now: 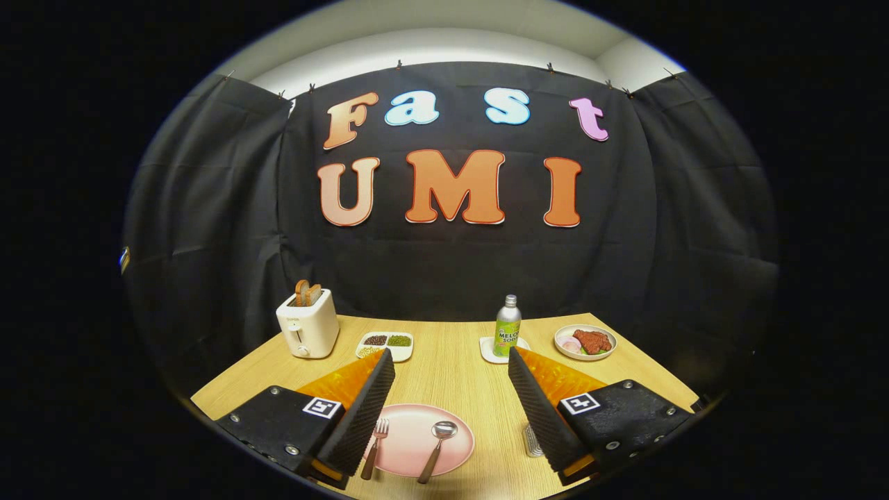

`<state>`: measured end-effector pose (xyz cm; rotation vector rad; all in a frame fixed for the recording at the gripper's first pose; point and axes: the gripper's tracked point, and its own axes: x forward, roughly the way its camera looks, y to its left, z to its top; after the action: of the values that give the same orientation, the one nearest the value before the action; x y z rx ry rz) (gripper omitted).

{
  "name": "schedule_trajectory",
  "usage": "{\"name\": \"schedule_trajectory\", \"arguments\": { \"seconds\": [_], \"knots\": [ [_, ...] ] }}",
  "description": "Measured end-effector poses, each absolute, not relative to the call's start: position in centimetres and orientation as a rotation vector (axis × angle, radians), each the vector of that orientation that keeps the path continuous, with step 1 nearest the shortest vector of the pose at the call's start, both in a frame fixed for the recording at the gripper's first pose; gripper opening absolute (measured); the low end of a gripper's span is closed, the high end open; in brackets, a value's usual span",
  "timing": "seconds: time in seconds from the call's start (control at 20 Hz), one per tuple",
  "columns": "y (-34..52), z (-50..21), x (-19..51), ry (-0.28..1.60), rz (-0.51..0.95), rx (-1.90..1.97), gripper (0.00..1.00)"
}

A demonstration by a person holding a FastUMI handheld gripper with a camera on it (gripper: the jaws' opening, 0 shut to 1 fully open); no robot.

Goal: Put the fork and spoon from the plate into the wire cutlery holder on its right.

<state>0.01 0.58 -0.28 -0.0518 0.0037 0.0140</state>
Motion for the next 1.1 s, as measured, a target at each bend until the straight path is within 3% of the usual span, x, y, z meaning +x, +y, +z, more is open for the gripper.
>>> {"name": "schedule_trajectory", "arguments": {
  "seconds": [0.3,0.75,0.95,1.1],
  "knots": [
    [1.0,-2.2,0.7,0.029,0.007,-0.09,0.99],
    [2.1,-11.1,2.5,0.214,0.018,-0.122,0.99],
    [2.1,-15.2,3.3,0.303,0.015,-0.12,0.97],
    [2.1,-17.8,3.7,0.357,0.013,-0.118,0.89]
  ]
}}
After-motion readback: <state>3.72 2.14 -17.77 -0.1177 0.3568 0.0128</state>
